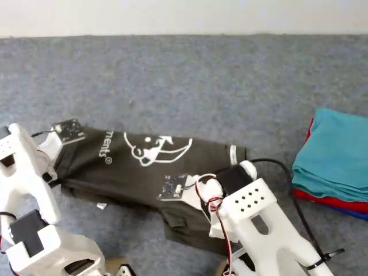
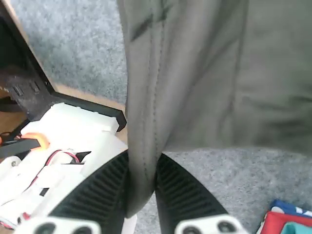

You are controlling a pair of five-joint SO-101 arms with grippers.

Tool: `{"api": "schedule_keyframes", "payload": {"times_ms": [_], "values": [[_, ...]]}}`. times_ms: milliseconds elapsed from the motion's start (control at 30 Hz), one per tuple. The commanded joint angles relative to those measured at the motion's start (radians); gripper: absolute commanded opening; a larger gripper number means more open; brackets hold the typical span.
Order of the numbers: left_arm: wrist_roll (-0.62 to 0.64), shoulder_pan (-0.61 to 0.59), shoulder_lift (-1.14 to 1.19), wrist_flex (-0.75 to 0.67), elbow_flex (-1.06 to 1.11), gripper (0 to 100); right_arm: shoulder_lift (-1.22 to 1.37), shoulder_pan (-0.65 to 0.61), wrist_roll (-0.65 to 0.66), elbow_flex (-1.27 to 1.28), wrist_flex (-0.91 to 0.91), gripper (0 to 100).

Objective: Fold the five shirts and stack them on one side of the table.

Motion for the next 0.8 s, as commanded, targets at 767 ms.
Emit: {"api": "schedule_keyframes", "payload": {"times_ms": [767], "values": [[0.356,0.020,-0.052,0.112,-0.269,14,-0.008,0.206,-0.189,-0.324,-0.002,28.5]]}}
